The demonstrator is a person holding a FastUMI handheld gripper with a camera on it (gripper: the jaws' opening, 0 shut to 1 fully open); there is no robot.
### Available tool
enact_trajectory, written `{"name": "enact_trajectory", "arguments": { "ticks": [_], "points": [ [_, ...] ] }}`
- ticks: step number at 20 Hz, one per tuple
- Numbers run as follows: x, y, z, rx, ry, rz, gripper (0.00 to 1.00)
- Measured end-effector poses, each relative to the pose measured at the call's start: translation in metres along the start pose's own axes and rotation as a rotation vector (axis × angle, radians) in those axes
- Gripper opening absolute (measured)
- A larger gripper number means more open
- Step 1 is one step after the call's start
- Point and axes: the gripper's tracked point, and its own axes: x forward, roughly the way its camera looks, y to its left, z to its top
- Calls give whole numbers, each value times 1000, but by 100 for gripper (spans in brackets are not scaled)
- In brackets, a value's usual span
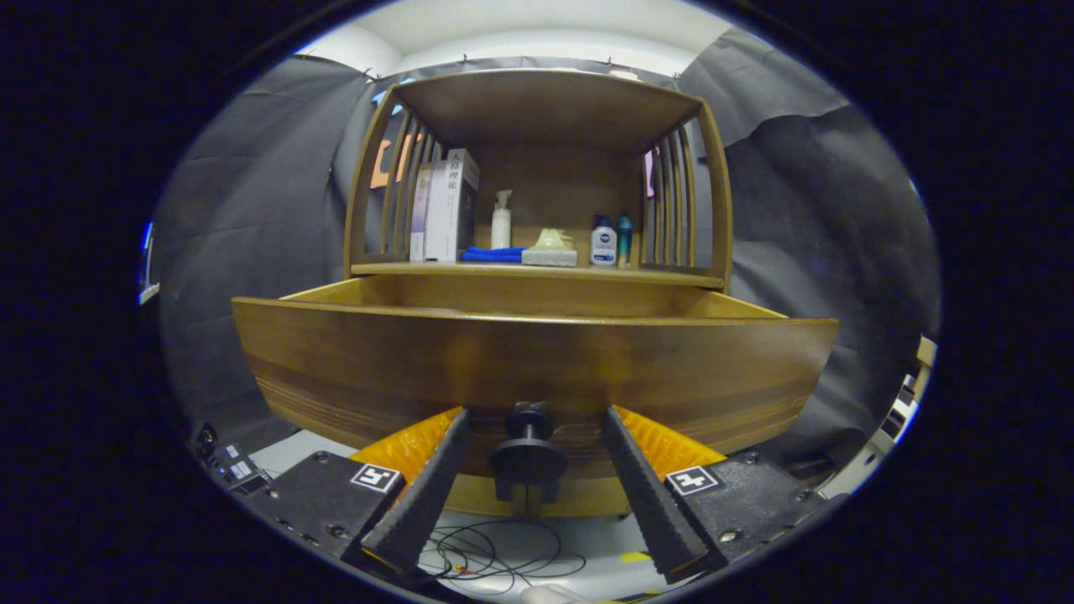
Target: Pull open the drawer, take out the items inside it, and place them on the countertop above the cabinet.
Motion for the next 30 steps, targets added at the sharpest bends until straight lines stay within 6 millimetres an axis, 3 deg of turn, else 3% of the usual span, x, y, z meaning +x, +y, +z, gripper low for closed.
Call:
{"name": "enact_trajectory", "arguments": {
  "ticks": [7, 14, 30],
  "points": [
    [2, 5, 4, 17, -14, 1, 100],
    [23, 2, 8, 31, -3, 23, 99],
    [125, 11, 37, 12, -19, -4, 99]
  ]
}}
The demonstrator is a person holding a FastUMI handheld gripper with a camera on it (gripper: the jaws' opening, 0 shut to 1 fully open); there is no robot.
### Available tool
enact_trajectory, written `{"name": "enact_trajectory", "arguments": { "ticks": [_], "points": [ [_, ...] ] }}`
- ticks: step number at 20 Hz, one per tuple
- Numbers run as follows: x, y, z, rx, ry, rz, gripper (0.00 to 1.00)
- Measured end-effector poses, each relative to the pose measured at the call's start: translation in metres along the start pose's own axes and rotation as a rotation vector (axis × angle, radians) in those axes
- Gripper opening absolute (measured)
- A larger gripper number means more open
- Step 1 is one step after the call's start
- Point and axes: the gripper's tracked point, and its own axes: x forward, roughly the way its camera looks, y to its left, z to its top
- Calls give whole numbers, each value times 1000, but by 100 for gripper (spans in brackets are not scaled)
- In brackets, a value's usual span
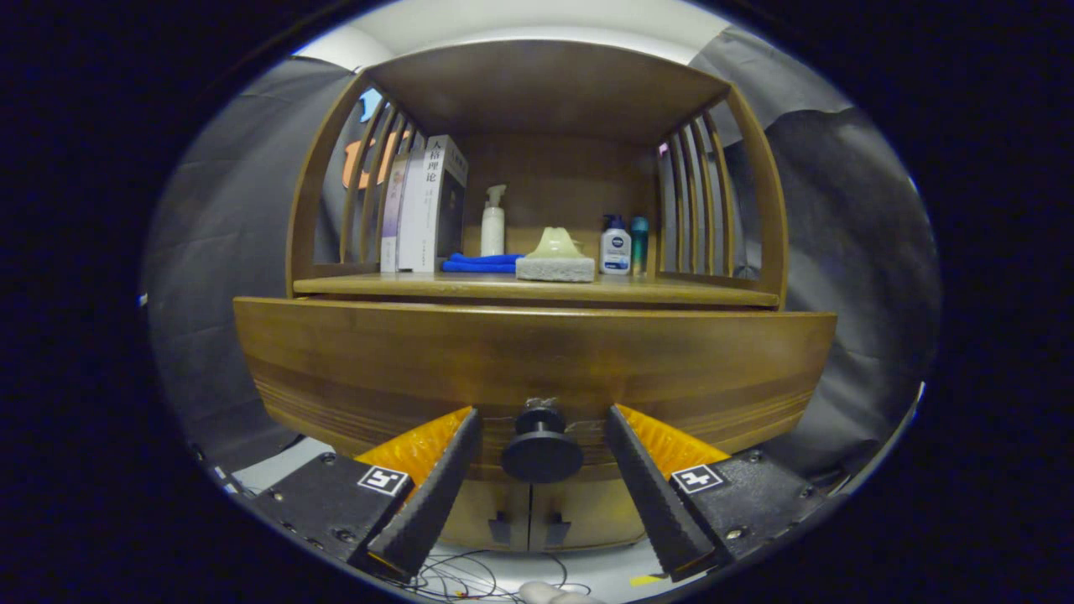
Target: Pull open the drawer, take out the items inside it, and place them on the countertop above the cabinet.
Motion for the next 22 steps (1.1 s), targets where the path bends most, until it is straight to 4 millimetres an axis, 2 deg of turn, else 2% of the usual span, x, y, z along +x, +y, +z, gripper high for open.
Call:
{"name": "enact_trajectory", "arguments": {
  "ticks": [8, 14, 22],
  "points": [
    [39, 1, 7, 7, -12, 6, 99],
    [57, 1, 11, 6, 4, 8, 99],
    [59, 1, 11, -1, 33, -2, 99]
  ]
}}
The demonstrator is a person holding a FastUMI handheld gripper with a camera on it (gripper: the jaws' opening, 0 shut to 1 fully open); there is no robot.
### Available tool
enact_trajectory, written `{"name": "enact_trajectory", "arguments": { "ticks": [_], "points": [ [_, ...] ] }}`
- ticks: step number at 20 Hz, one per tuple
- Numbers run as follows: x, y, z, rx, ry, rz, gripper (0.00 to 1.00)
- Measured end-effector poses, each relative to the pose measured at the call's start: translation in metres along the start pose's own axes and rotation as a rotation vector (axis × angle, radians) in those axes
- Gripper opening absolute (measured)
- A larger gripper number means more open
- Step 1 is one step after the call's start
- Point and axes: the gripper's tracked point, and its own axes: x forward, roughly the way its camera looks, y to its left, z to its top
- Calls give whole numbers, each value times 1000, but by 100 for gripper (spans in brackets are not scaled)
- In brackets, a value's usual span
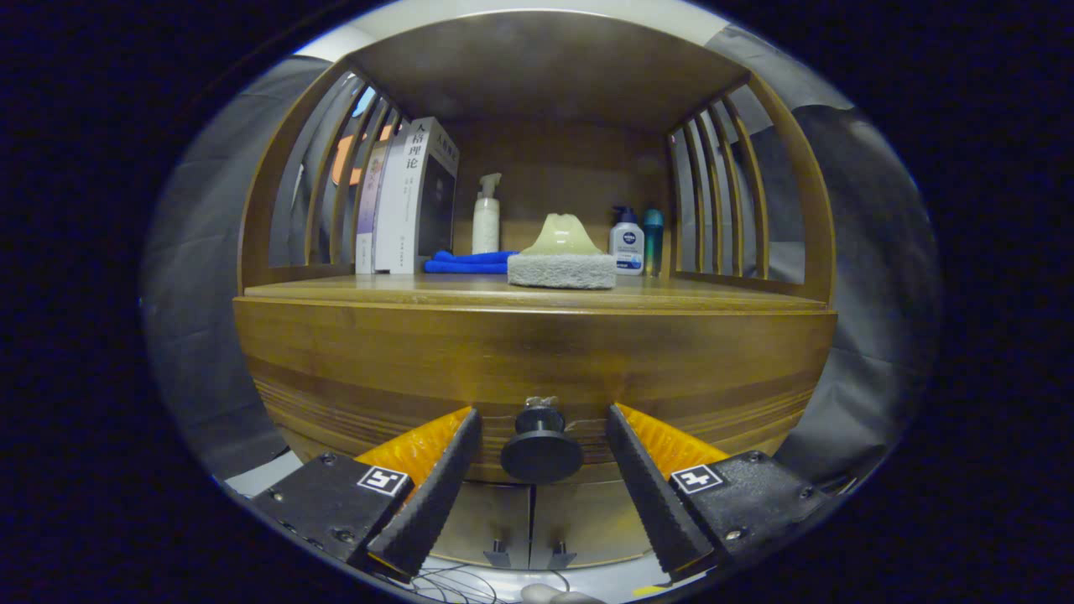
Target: Pull open the drawer, take out the items inside it, and place them on the countertop above the cabinet.
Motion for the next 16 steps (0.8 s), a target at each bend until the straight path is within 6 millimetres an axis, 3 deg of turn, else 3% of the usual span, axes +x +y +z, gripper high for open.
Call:
{"name": "enact_trajectory", "arguments": {
  "ticks": [4, 7, 10, 16],
  "points": [
    [-4, 0, -7, -18, 87, 16, 99],
    [-29, -1, -9, -6, 94, 65, 99],
    [-71, -16, -2, -16, 46, 68, 99],
    [-168, -44, 37, 13, -90, 84, 99]
  ]
}}
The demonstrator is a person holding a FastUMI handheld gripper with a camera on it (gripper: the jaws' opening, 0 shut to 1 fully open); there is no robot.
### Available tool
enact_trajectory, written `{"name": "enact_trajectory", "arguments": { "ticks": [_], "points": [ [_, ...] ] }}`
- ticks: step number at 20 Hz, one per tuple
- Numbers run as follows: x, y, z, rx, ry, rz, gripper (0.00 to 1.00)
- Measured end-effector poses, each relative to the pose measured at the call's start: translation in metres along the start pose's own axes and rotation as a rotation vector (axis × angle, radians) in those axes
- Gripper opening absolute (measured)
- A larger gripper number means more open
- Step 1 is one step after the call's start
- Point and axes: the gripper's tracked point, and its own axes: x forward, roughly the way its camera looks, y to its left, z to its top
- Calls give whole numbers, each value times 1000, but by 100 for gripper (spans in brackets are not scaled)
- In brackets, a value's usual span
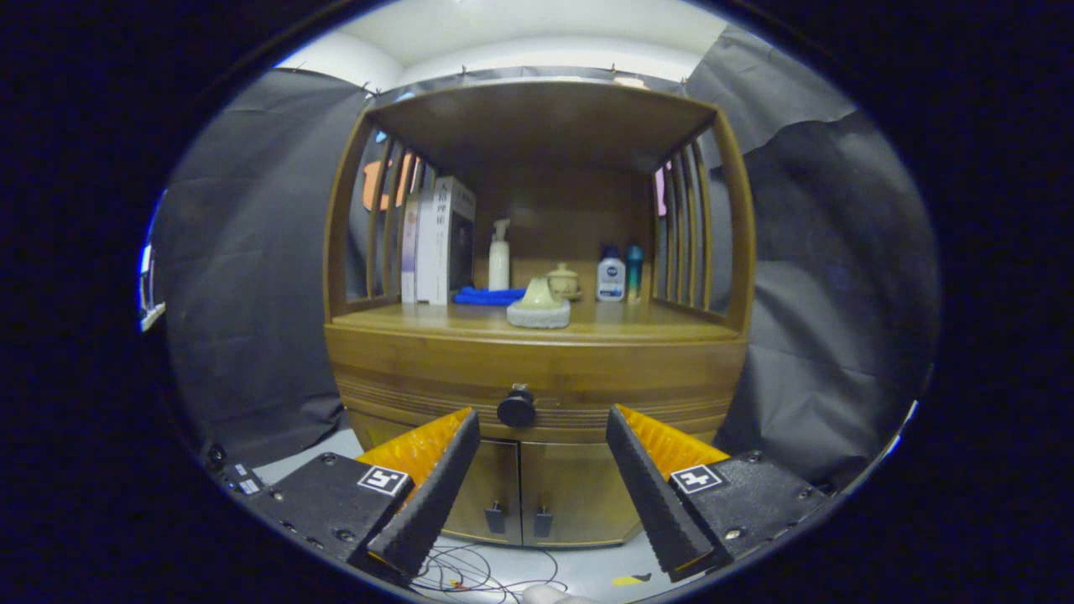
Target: Pull open the drawer, take out the items inside it, and place them on the countertop above the cabinet.
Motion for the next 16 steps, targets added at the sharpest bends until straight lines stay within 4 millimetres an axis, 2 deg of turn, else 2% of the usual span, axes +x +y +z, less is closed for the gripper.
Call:
{"name": "enact_trajectory", "arguments": {
  "ticks": [3, 5, 8, 11, 16],
  "points": [
    [-37, -16, 12, 26, -39, -6, 99],
    [-60, -29, 13, 33, -44, -20, 99],
    [-81, -43, 13, 38, -45, -47, 99],
    [-93, -55, 13, 19, -48, -75, 98],
    [-95, -61, 18, 18, -56, -88, 99]
  ]
}}
